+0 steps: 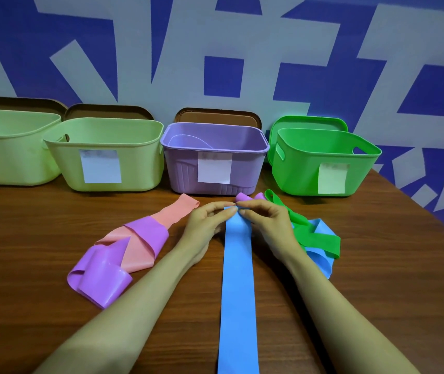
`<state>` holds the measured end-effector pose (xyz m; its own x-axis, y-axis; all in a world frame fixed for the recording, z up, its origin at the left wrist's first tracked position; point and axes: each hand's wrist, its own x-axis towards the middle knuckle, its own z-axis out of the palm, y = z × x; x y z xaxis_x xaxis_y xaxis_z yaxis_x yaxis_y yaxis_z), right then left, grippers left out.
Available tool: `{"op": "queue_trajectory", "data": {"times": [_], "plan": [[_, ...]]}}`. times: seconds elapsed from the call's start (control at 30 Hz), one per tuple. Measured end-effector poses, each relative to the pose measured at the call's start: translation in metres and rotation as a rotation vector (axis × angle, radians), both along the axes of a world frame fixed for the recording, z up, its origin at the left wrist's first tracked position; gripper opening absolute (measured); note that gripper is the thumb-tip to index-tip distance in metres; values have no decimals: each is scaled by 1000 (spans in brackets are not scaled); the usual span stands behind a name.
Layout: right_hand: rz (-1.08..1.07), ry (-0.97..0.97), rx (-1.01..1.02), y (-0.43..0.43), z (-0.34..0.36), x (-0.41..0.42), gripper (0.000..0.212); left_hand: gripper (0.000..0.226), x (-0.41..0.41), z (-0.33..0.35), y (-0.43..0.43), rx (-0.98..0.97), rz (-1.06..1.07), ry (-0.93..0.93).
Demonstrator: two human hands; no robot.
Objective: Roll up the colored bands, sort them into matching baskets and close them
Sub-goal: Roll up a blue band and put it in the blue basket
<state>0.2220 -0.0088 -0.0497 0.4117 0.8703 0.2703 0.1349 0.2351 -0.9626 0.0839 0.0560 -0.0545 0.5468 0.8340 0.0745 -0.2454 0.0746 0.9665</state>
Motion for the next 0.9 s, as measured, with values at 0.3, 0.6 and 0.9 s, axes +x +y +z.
{"op": "queue_trajectory", "data": {"times": [0.3,0.6,0.9], "plan": [[50,-12,-20,0,0,-1,21,12,-1,-2,2,26,71,44],[38,34,-117,2,-2,-2,25,13,-2,-2,1,97,127,91],[41,76,-101,-1,2,-1,13,15,-3,-3,-1,188,167,88]]}}
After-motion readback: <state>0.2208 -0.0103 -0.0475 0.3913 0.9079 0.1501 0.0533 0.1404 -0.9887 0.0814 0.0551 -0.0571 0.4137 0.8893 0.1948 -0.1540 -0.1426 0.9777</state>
